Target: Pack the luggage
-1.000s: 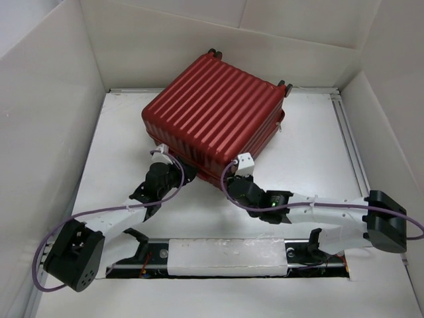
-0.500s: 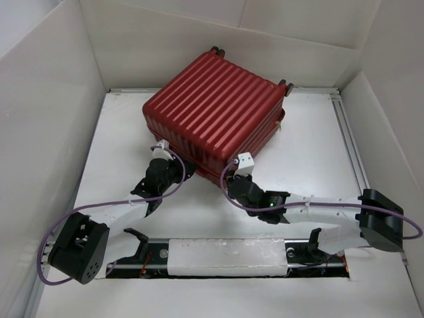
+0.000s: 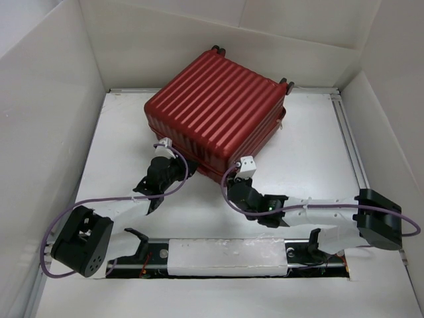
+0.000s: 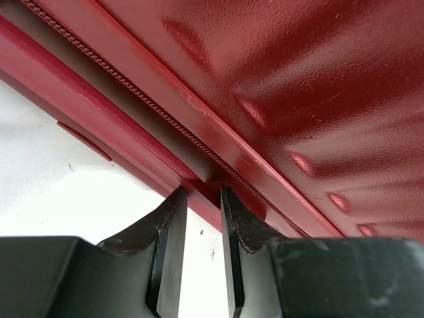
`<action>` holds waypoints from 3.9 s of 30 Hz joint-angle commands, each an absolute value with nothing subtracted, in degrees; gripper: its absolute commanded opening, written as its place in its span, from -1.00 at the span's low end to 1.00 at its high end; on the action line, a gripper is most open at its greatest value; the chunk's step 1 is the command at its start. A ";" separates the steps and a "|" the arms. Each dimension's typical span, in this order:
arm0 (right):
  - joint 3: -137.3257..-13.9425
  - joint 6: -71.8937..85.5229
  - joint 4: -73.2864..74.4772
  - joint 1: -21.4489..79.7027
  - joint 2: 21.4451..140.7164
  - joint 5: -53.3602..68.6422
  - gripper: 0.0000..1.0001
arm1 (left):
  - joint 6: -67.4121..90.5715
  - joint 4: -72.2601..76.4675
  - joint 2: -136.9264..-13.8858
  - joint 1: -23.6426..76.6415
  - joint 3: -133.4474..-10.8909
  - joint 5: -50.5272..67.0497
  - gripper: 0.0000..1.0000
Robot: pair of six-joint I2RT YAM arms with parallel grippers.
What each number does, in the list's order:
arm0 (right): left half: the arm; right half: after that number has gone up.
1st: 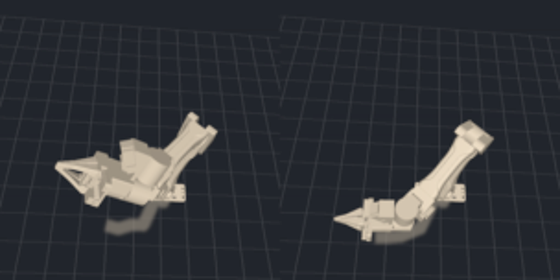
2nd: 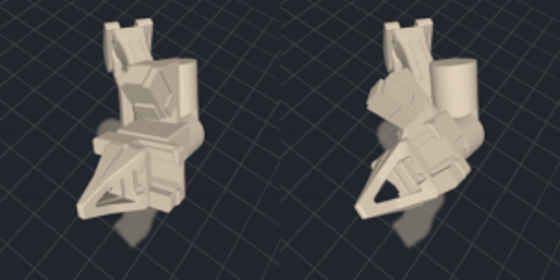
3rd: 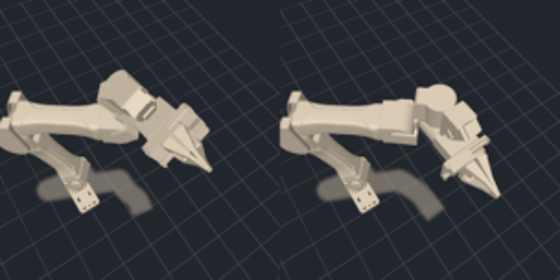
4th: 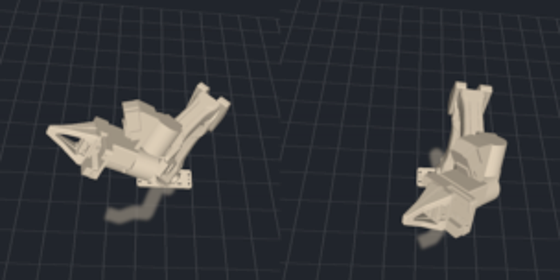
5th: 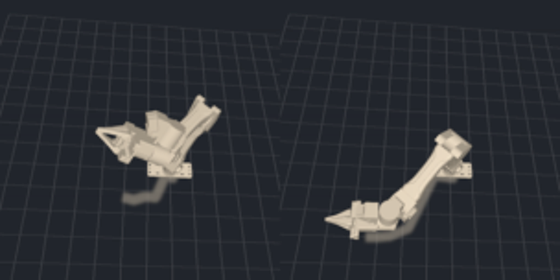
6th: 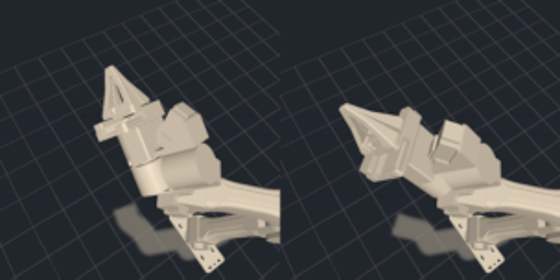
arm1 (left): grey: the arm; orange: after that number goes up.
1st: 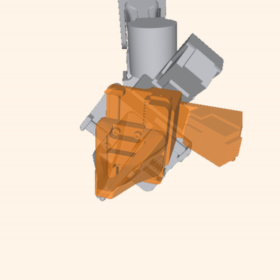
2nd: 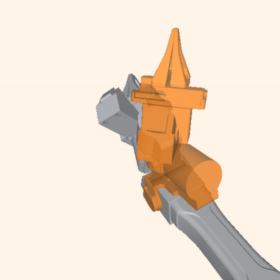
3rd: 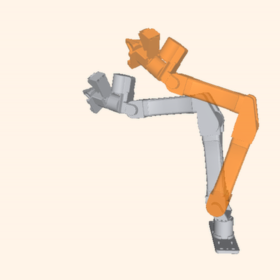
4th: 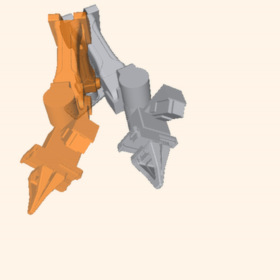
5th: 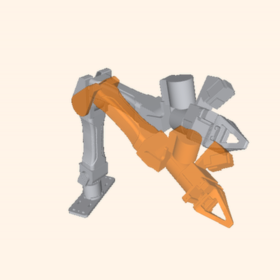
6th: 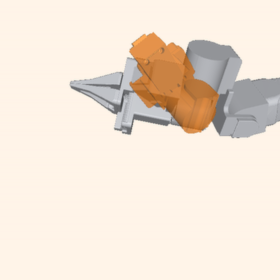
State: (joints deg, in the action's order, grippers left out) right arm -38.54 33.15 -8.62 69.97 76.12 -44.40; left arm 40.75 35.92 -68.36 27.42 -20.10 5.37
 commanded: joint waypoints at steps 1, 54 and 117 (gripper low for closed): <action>-42.44 35.42 -9.84 76.79 79.27 -39.37 -1.00 | 41.22 41.83 -71.54 30.50 -22.32 13.97 -1.00; -52.21 54.40 7.91 70.14 86.22 -53.44 0.15 | 44.38 32.34 -67.58 24.26 -22.85 4.20 0.11; -64.08 38.15 -21.80 73.13 96.07 -41.76 -1.00 | 45.53 47.29 -79.37 21.97 -27.25 18.72 -1.00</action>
State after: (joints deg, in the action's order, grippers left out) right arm -60.88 39.13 -2.24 70.46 100.47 -54.61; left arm 48.82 43.00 -77.25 20.14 -23.18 14.59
